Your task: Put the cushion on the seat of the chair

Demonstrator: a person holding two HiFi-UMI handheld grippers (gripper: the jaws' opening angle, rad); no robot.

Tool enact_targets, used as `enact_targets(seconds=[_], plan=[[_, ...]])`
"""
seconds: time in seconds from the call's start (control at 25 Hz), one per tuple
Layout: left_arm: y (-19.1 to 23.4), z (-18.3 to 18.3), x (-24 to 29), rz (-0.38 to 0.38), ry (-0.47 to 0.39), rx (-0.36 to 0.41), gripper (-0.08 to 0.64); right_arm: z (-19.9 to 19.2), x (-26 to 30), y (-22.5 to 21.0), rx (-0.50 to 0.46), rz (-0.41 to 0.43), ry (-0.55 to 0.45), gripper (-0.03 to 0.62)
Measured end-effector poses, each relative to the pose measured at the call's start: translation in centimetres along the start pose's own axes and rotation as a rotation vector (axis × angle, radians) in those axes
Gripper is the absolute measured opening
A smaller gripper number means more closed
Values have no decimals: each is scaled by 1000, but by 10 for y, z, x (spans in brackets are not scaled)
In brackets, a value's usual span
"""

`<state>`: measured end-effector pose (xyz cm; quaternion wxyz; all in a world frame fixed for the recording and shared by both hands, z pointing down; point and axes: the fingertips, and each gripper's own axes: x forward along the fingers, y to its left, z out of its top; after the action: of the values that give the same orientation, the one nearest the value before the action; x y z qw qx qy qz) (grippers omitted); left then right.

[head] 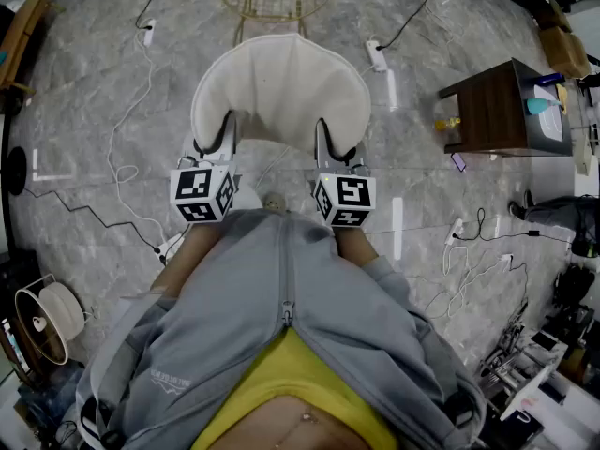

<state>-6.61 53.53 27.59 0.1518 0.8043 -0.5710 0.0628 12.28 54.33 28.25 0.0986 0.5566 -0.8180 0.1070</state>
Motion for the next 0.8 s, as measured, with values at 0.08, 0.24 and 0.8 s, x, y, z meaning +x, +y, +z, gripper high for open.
enact_targets(seconds=[0.08, 0.24, 0.8], plan=[[-5, 1, 4, 3, 1, 8, 63, 1, 2, -6, 0, 3, 2, 54], [-5, 4, 17, 7, 0, 7, 63, 3, 12, -16, 5, 7, 3, 54], [60, 16, 135, -23, 39, -33, 64, 14, 140, -43, 33, -12, 53, 61]])
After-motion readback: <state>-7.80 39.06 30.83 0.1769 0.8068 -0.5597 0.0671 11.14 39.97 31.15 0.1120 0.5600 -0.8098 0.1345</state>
